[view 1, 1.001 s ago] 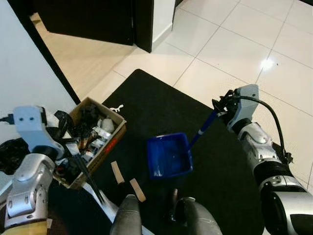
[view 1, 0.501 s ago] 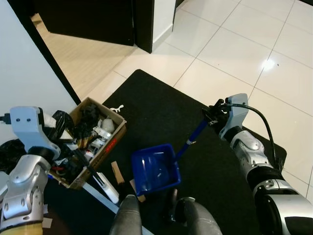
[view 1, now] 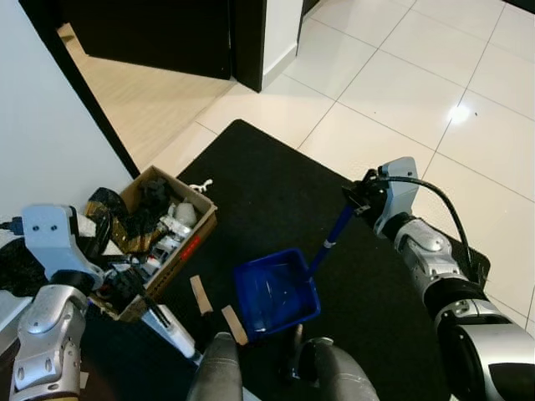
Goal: Sweep floor
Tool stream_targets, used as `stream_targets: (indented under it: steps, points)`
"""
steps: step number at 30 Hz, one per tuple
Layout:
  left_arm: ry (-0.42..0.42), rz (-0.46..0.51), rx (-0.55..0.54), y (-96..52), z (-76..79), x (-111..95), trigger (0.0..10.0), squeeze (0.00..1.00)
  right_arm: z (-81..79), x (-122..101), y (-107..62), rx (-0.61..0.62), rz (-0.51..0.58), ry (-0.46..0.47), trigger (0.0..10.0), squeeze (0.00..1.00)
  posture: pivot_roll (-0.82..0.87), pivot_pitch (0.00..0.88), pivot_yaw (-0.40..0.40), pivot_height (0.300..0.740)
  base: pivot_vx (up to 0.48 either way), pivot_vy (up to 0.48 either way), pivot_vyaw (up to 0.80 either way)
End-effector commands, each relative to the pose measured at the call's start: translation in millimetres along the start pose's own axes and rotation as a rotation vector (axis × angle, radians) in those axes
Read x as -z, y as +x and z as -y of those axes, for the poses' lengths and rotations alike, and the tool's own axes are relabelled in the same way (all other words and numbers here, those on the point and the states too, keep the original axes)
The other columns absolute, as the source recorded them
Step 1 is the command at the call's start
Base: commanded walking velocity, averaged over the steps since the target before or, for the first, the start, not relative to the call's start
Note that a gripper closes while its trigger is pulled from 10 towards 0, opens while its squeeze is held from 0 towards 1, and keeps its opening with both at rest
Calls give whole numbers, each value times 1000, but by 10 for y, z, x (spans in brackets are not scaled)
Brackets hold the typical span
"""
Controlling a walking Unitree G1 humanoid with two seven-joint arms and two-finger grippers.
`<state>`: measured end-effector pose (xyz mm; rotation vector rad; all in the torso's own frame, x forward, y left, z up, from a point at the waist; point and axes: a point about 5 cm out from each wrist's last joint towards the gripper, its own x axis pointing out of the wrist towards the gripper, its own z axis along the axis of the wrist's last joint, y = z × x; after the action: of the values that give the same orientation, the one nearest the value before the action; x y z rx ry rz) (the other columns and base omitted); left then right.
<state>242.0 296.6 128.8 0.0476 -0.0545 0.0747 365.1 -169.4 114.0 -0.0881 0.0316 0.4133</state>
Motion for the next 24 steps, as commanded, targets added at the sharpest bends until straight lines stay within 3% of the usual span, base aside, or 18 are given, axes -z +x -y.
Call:
stream_targets:
  steps: [1, 15, 20, 24]
  points:
    - [-10, -19, 14, -32, 63, 90, 10000, 0, 34, -45, -1, 6, 17, -43, 10000, 0, 351, 220, -105, 740, 0, 0, 0]
    - [-28, -9, 34, -26, 147, 140, 10000, 0, 39, -112, 37, -25, 12, -105, 10000, 0, 351, 228, -110, 740, 0, 0, 0]
    - [-31, -8, 36, -28, 154, 141, 10000, 0, 13, -108, 61, -7, 39, 23, 10000, 0, 356, 230, -109, 740, 0, 0, 0]
    - [-31, -5, 36, -26, 151, 136, 10000, 0, 10, -121, 70, -2, 52, 46, 10000, 0, 363, 232, -108, 740, 0, 0, 0]
